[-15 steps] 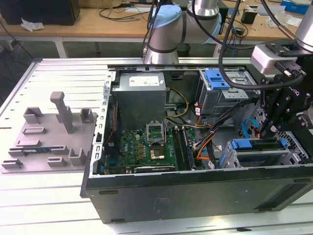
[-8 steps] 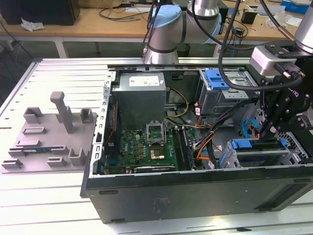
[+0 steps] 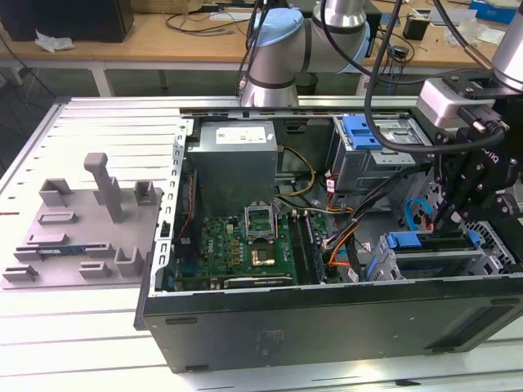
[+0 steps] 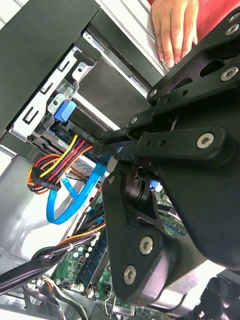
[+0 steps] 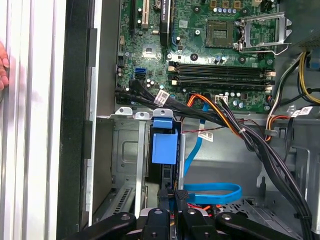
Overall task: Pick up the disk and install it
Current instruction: 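Insert the second disk wire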
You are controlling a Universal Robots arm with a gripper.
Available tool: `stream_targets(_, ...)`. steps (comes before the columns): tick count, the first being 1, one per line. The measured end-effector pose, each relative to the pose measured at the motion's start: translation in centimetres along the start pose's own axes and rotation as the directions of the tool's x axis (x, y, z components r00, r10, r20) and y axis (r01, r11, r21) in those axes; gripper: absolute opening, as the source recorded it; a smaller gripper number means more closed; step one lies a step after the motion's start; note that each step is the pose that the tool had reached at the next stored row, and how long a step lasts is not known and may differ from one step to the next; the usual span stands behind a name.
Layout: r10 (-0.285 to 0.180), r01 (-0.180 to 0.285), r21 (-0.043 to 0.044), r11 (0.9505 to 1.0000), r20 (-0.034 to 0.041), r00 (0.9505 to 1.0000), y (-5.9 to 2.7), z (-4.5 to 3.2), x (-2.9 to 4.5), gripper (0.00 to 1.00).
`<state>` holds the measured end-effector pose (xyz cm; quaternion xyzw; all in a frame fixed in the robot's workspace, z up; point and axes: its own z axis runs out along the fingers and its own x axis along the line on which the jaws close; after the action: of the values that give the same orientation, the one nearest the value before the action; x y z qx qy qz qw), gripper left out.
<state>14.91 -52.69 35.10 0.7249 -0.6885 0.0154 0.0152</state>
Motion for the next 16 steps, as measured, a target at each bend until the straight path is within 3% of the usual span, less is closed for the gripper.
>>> stream_targets(16,0.000,0.000,0.0004,1.0000,0.0000,1.0000,0.03,0.40,-0.02,0.16)
